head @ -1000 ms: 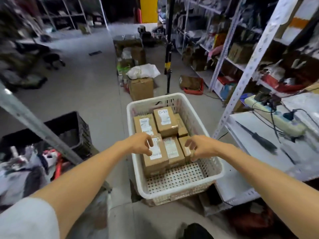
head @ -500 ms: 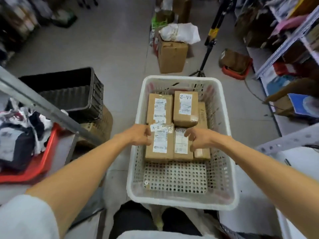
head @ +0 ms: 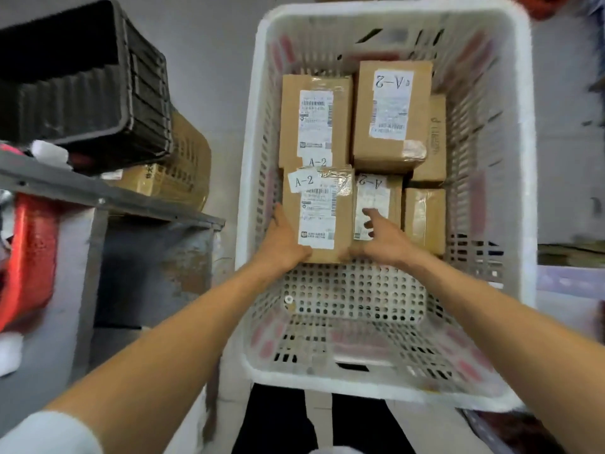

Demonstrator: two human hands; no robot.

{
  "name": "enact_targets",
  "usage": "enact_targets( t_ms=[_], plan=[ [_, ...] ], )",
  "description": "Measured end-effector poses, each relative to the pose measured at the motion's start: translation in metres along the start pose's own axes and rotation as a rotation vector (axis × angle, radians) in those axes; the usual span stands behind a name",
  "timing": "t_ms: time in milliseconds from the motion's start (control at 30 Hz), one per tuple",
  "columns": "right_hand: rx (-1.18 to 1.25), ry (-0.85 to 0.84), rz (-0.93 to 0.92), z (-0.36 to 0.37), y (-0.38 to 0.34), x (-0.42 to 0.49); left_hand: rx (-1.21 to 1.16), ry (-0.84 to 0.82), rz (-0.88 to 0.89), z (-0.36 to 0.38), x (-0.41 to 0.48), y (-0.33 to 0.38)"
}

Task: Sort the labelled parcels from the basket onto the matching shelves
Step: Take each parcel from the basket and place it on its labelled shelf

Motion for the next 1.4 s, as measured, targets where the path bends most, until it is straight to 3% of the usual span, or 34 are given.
enact_targets(
  t_ms=[167, 267, 433, 533, 633, 800, 1133, 1400],
  plan=[
    [0.369, 0.050, 0.041, 0.032, 0.023, 0.021, -0.292, 0.051, -0.132, 0.018, 0.025, -0.008],
    [0.476, 0.113, 0.054, 0.032, 0.031, 0.020, -0.331, 0.029, -0.108, 0.018, 0.025, -0.010],
    [0.490, 0.205, 0.015, 0.025, 0.051, 0.005, -0.243, -0.091, -0.026, 0.037, 0.019, 0.002],
    [0.478, 0.270, 0.001, 0.015, 0.068, 0.007, -0.310, -0.162, -0.035, 0.048, 0.023, 0.009],
    [0.500, 0.247, -0.008, 0.014, 0.080, 0.015, -0.385, -0.191, -0.077, 0.051, 0.034, 0.005],
    [0.628, 0.192, -0.042, 0.023, 0.089, 0.028, -0.454, -0.376, -0.069, 0.061, 0.037, 0.009],
    [0.568, 0.222, -0.129, 0.025, 0.073, 0.012, -0.433, -0.253, -0.041, 0.059, 0.018, 0.002],
    [0.539, 0.301, -0.260, -0.007, 0.026, -0.032, -0.379, -0.194, 0.140, 0.017, -0.035, 0.028]
  ],
)
Point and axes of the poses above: each hand's wrist, its own x-axis towards the middle knuckle, its own z-axis out of the palm, y = z × x, the point moved 5 cm from there along x, towards the middle knuckle, and after that the axes turned 13 degrees about -z, right-handed, at the moved point
